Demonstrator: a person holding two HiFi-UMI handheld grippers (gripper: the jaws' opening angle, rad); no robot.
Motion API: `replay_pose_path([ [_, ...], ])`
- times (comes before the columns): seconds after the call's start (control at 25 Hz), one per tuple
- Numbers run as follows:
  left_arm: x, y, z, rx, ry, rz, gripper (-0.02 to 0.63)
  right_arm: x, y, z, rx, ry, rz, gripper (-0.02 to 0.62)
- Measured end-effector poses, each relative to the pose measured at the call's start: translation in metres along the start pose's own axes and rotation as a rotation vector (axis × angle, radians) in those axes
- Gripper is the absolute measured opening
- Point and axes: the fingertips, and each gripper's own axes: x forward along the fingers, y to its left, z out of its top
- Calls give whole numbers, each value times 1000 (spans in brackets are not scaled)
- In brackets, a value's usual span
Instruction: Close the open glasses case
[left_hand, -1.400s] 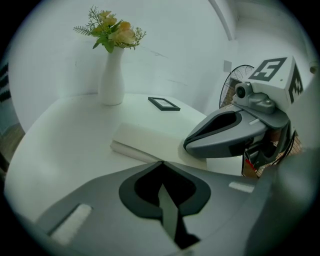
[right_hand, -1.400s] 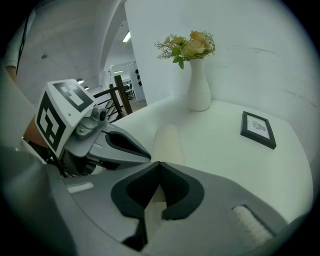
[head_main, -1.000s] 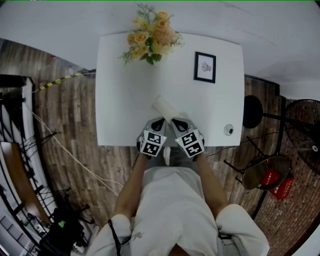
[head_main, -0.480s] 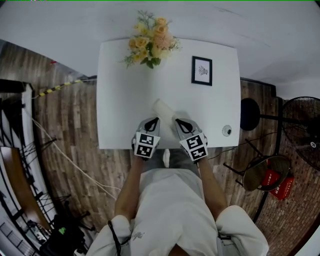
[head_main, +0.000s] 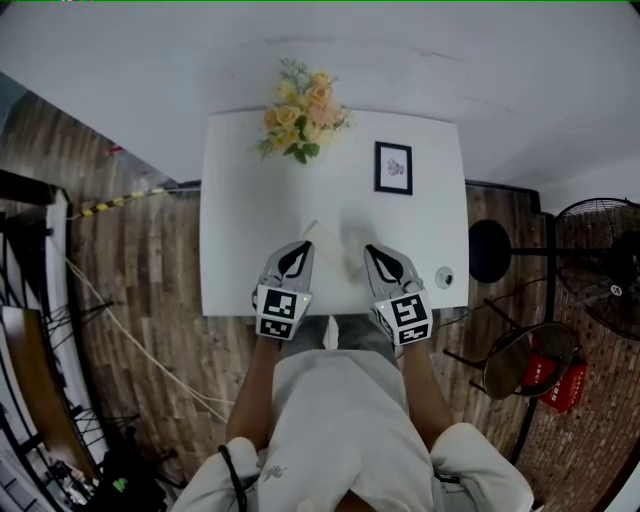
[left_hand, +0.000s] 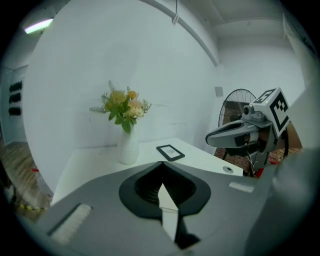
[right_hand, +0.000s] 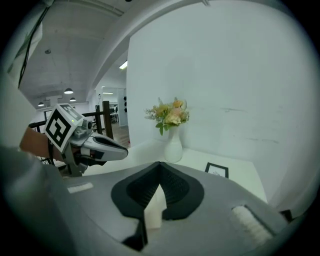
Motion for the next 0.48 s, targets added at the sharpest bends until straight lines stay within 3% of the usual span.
replay_pose_path([
  [0.2,-19,-5,33,27,-66,12,20,-24,0,26,2,-75,-15,2],
  [0.48,-26,-12,46,58,-75,22,20,-30,0,39,-8,-102,3,3],
])
